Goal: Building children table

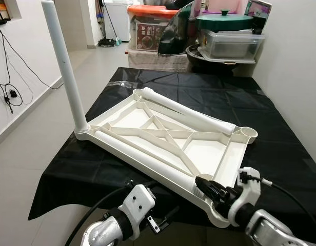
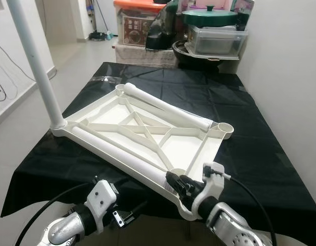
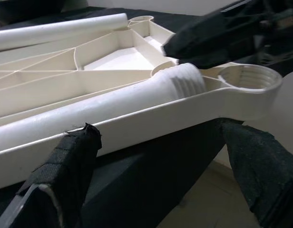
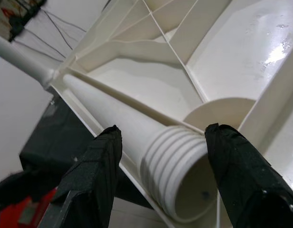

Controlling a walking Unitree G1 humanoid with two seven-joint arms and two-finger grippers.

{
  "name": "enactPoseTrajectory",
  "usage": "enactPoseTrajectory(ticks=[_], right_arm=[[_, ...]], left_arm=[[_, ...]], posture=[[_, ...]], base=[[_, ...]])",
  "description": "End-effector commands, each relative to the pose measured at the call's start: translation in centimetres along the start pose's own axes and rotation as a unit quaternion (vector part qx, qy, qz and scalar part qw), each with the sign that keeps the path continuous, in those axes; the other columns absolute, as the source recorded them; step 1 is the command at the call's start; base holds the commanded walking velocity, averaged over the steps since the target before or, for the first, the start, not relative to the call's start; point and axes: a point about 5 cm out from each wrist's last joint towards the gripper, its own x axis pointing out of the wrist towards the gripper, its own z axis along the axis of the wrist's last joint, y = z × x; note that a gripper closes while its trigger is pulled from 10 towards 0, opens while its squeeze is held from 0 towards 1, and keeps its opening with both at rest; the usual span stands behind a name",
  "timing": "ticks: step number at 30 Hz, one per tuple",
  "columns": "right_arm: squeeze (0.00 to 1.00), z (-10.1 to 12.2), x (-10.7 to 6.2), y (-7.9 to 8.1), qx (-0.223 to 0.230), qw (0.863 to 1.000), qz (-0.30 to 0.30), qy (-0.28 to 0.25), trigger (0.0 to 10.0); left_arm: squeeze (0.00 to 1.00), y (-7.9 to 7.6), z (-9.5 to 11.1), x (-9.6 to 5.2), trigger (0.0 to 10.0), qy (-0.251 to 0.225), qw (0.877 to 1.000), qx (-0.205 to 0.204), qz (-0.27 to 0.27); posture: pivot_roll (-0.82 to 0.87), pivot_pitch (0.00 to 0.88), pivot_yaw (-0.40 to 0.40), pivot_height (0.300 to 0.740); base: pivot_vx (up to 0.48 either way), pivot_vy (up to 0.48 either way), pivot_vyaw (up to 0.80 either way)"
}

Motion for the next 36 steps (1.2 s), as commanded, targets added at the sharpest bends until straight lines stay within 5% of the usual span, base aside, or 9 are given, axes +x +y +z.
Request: enactPoseTrajectory(ticks=[1, 10, 26, 36], right_arm=[[0.00, -0.2, 0.4, 0.0, 0.015, 1.000, 0.001, 0.009, 10.0], [0.00, -0.3, 1.5, 0.7, 0.038, 0.999, 0.016, 0.029, 10.0], [0.00, 1.9, -2.3, -2.5, 0.016, 0.998, 0.016, 0.055, 10.0], [0.00, 1.1, -3.0, -1.5, 0.015, 0.994, 0.063, 0.085, 10.0]], left_arm=[[0.00, -0.1, 0.3, 0.0, 10.0, -0.007, 1.000, 0.019, -0.012], [0.00, -0.5, 0.5, -0.1, 10.0, -0.013, 0.999, 0.026, -0.028], [0.00, -0.4, 0.3, -0.2, 10.0, -0.015, 0.999, 0.029, -0.027], [0.00, -0.4, 0.2, -0.3, 10.0, -0.013, 0.999, 0.029, -0.027]], posture=[[0.06, 0.000, -0.078, 0.740], [0.07, 0.003, -0.084, 0.740], [0.07, 0.013, -0.077, 0.740], [0.06, 0.014, -0.074, 0.740]], base=[[0.000, 0.000, 0.00], [0.000, 0.000, 0.00], [0.000, 0.000, 0.00], [0.000, 0.000, 0.00]])
